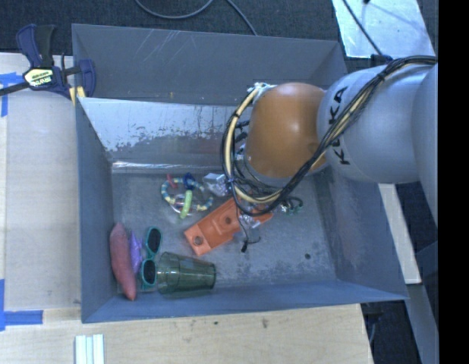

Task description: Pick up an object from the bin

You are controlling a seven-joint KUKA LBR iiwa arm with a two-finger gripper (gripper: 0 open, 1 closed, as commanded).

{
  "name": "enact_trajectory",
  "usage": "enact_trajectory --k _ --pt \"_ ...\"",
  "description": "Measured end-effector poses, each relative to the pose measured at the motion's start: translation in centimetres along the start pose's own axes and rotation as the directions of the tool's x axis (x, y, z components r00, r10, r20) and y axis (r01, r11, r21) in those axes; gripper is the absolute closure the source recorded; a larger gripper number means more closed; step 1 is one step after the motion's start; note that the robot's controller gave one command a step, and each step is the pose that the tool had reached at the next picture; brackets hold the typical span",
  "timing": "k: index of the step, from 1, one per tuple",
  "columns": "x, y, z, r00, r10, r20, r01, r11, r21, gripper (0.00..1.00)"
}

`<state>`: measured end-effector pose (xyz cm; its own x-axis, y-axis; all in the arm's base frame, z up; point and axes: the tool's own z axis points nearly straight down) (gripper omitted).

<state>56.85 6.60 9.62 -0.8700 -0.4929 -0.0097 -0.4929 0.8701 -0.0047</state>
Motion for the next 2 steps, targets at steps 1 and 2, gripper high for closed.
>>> enact_trajectory --k 1,2 --pt "-0.41 -1.84 2.33 0.965 -0.262 0.001 0.262 0.965 -0.001 1.00" --pt "-0.42 -1.84 2.33 0.965 -0.261 0.001 0.261 0.965 -0.001 1.00"
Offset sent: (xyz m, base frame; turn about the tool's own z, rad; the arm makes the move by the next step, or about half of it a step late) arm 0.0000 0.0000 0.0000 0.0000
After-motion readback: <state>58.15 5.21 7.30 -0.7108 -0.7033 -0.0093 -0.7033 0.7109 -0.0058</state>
